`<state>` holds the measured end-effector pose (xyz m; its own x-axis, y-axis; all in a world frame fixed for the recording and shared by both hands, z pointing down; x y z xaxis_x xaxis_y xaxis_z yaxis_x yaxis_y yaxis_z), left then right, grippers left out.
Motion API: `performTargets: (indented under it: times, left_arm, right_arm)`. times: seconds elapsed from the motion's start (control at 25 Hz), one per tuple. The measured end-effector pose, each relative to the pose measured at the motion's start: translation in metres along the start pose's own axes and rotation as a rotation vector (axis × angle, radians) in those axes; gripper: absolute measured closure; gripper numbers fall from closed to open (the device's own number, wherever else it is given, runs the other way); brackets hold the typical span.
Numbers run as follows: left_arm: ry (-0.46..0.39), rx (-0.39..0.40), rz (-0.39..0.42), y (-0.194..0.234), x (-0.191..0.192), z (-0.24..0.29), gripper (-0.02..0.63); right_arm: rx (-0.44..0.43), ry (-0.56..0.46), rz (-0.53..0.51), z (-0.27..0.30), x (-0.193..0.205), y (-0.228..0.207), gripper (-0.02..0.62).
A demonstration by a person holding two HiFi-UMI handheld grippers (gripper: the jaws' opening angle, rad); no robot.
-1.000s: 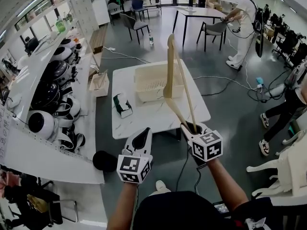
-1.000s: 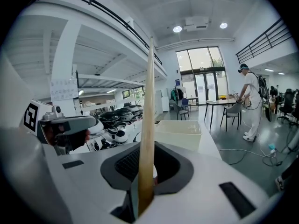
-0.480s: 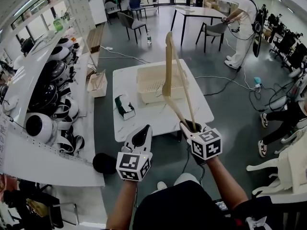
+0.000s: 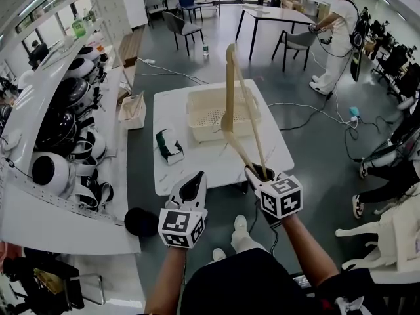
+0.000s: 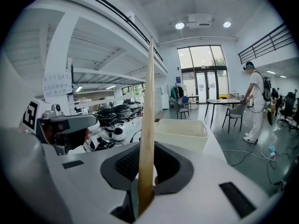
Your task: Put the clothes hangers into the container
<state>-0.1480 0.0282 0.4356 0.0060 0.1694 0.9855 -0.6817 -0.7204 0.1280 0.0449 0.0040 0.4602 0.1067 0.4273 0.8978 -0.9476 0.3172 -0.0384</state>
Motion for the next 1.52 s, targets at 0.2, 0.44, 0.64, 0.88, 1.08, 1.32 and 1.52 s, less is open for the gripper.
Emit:
performTargets:
  times: [0.2, 0.44, 0.64, 0.88, 1.08, 1.32, 1.52]
  left_arm:
    - [0.011, -0.019, -0.004, 0.015, 0.001, 0.021, 0.604]
    - [0.015, -0.028, -0.008, 0.034, -0.005, 0.051, 0.604]
    - [0.014, -0.029, -0.006, 0.051, -0.011, 0.078, 0.604]
    - [0.006, -0.049, -0.011, 0.07, -0.017, 0.102, 0.604]
    - [0.0, -0.073, -0.014, 0.084, -0.02, 0.117, 0.604]
    - [0.013, -0.092, -0.023, 0.091, -0.018, 0.138, 0.604]
    - [0.022, -0.116, -0.025, 0.094, -0.02, 0.153, 0.604]
  right_arm:
    - [-0.019, 0.01, -0.005, 0.026, -0.005, -0.013, 0.529]
    - [-0.036, 0.016, -0.009, 0.057, -0.019, -0.031, 0.529]
    - [-0.04, 0.017, -0.007, 0.083, -0.032, -0.047, 0.529]
    - [-0.051, 0.018, -0.019, 0.11, -0.048, -0.064, 0.529]
    - [-0.064, 0.017, -0.037, 0.131, -0.059, -0.074, 0.529]
    - [-0.084, 0.031, -0.044, 0.152, -0.061, -0.089, 0.529]
    - [-0.087, 0.046, -0.042, 0.164, -0.066, -0.107, 0.529]
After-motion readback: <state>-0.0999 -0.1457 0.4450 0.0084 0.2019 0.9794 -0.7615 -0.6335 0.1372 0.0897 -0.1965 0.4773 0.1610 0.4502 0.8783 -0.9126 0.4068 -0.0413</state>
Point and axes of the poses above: the fingertips, and each gripper's own axes: z forward along the fingers, y to its left, x out of its underside, the point moved 6 cm from there along -z, backward along the fingers, and after that the axes turned 12 degrees about x, right-handed, at the moved point
